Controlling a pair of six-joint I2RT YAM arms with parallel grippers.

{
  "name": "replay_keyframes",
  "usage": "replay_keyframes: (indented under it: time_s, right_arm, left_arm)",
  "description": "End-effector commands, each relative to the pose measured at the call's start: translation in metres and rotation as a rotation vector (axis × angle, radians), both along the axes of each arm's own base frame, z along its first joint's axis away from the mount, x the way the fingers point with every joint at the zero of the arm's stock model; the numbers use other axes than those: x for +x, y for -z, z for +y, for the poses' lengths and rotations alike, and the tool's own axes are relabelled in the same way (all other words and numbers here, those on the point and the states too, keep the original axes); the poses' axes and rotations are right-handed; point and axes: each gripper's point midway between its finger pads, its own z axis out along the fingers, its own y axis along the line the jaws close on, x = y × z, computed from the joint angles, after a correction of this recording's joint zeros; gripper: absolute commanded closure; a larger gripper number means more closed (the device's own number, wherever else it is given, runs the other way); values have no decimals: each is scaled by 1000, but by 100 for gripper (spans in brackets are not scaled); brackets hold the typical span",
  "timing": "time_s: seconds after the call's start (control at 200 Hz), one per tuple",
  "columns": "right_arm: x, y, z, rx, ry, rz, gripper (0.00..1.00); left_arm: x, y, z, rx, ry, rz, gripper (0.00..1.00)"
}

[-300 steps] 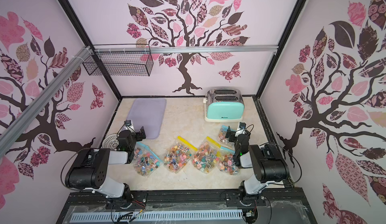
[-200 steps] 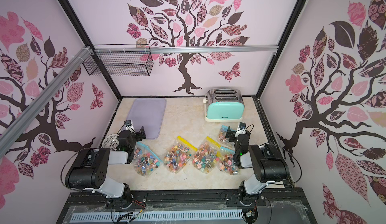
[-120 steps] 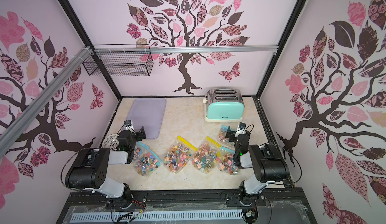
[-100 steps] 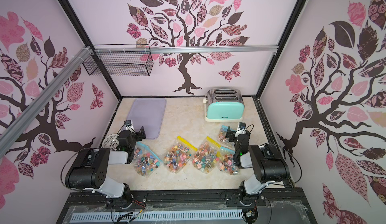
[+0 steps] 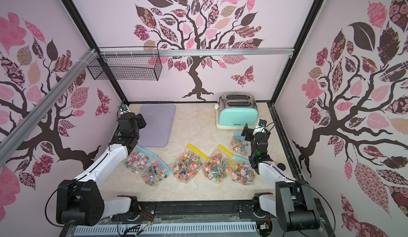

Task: Pour candies out of the ziploc bag
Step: Move the tray to the center of the board.

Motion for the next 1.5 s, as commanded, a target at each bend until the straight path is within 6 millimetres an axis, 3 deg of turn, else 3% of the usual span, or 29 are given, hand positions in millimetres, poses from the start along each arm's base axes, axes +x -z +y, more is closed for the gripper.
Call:
replay_keyframes:
  time_s: [0.0,0.085,0.2,0.35,0.52,0.65,0.83,1.0,1.11,1.346,1.496]
  right_arm:
    - [-7,2,5,37,12,188,0]
    - [-9,-13,12,60,-5,247,0]
    - [-10,-29,30,133,-72,330,1]
    - [-12,-41,52,113,-151,445,2]
    - [-19,-46,60,114,-196,505,14]
    - [-24,-41,66,125,-235,527,21]
    - [-23,-31,70,130,-257,557,22]
    - [-20,-23,70,123,-251,579,23]
    - [-19,-18,70,120,-249,593,23]
    - [-17,-16,70,117,-248,603,23]
    - [-17,-16,71,114,-253,602,23]
  left_arm:
    - [-27,34,-9,-115,-32,257,33]
    - [-25,39,-30,-155,42,358,34]
    - [-14,51,-69,-81,173,533,32]
    - [11,87,-117,74,309,734,38]
    - [40,134,-147,179,358,847,43]
    - [50,168,-152,173,362,917,46]
    - [59,193,-148,130,338,931,50]
    - [62,213,-141,70,343,952,62]
    - [60,224,-140,59,358,970,69]
    - [51,239,-146,54,392,1004,69]
    - [49,245,-137,97,358,1019,69]
